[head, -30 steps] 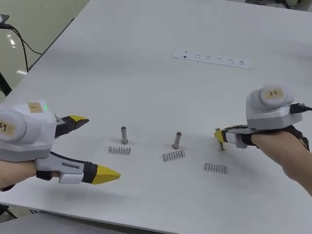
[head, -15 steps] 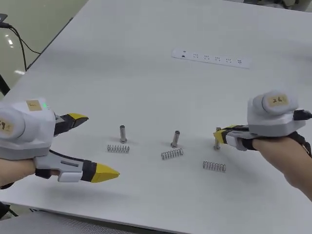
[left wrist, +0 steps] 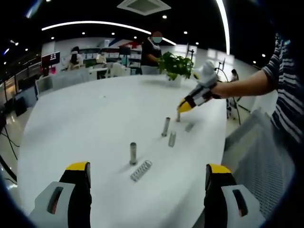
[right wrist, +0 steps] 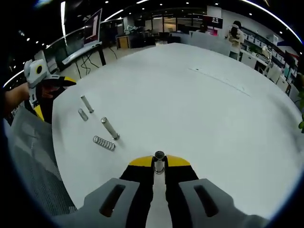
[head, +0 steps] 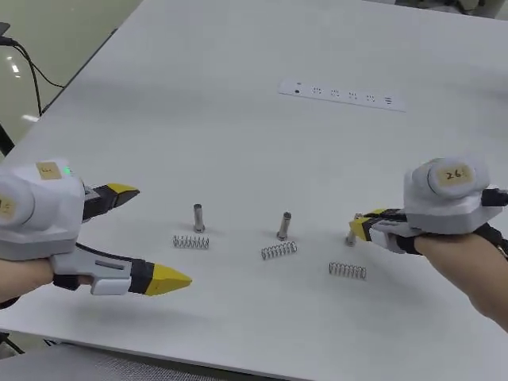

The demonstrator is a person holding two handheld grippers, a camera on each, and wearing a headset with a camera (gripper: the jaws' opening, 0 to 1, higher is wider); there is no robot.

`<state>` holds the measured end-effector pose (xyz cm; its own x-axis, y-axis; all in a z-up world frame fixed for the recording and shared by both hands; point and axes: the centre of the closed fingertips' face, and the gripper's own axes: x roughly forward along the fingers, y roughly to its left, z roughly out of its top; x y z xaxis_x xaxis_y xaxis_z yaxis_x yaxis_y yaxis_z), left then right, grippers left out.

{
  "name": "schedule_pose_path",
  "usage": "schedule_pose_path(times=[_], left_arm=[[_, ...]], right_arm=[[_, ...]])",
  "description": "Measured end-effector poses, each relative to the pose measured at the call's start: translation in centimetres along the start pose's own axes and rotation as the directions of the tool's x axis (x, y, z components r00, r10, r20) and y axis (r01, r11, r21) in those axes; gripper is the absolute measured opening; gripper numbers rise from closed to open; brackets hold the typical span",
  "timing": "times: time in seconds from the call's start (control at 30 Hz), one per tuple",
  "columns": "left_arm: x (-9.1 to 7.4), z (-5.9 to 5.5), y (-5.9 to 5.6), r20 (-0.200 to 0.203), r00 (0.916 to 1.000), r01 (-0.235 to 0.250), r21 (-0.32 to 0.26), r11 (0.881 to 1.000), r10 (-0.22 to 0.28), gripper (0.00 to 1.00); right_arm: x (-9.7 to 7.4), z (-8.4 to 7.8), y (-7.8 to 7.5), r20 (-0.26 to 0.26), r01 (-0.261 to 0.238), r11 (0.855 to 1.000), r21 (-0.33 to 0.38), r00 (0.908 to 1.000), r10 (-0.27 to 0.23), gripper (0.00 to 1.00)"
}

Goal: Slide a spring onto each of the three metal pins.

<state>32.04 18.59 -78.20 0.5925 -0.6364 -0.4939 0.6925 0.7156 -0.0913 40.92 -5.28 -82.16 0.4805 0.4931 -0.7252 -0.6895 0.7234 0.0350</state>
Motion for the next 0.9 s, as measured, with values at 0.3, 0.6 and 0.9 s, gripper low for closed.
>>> schedule_pose_path(times=[0.3, 0.6, 0.9], left_arm=[[-0.02, 0.09, 0.14, 0.006, 1.0, -0.003, -0.004, 1.0, 0.003, 0.98], [0.08, -0.08, -0.16, 0.004, 1.0, 0.005, -0.004, 1.0, -0.005, 0.98], [0.02, 0.19, 0.0, 0.013, 0.9999, 0.003, -0.004, 1.0, -0.003, 0.98]], right_arm=[[-0.26, -0.2, 0.14, -0.001, -0.001, 1.0, -0.012, 1.0, 0.001, 0.05], [-0.31, -0.27, 0.43, -0.007, -0.01, 1.0, -0.017, 0.9999, 0.01, 0.05], [-0.29, 0.16, 0.72, 0.007, -0.018, 1.0, -0.026, 0.9998, 0.018, 0.13]])
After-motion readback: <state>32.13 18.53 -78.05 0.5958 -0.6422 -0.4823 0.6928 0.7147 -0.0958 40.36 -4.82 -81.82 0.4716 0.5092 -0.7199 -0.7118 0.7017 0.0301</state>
